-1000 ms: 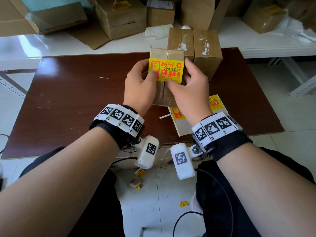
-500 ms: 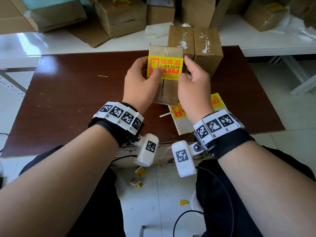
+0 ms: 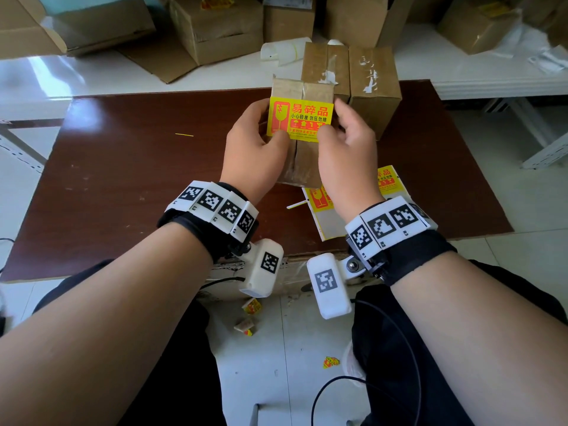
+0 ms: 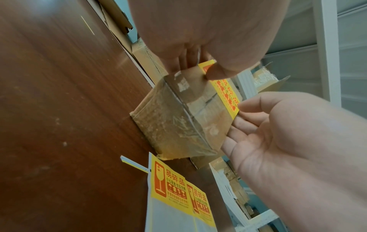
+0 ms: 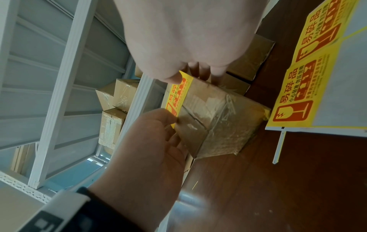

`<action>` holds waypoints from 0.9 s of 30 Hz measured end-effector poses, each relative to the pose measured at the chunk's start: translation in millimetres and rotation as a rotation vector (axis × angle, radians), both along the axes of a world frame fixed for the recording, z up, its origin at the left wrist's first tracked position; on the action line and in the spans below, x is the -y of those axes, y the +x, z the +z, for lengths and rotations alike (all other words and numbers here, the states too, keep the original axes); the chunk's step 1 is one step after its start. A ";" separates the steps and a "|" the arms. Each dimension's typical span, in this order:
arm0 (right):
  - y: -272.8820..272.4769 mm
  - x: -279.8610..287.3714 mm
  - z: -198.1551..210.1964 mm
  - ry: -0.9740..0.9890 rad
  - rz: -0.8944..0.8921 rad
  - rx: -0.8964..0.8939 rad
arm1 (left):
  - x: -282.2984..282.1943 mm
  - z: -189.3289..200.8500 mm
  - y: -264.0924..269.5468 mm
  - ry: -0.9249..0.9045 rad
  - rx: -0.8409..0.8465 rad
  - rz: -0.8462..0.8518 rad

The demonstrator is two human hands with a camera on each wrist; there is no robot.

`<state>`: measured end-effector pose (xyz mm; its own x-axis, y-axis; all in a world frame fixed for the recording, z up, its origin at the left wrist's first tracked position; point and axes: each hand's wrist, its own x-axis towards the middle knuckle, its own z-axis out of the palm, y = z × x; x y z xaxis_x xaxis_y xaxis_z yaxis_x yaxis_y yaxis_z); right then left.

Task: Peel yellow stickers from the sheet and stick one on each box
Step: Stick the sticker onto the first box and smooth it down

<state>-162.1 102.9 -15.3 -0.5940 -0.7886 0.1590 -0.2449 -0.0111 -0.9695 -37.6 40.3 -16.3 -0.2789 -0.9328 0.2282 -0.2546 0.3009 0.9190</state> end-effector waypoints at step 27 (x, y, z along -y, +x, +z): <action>-13.8 4.8 -8.4 -0.069 -0.120 -0.005 | 8.1 -1.4 -0.7 0.043 -0.046 0.135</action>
<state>-176.0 98.1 -23.6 -0.6825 -0.6991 0.2134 -0.2529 -0.0480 -0.9663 -38.2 32.2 -17.7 -0.1408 -0.9703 0.1967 -0.2474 0.2269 0.9420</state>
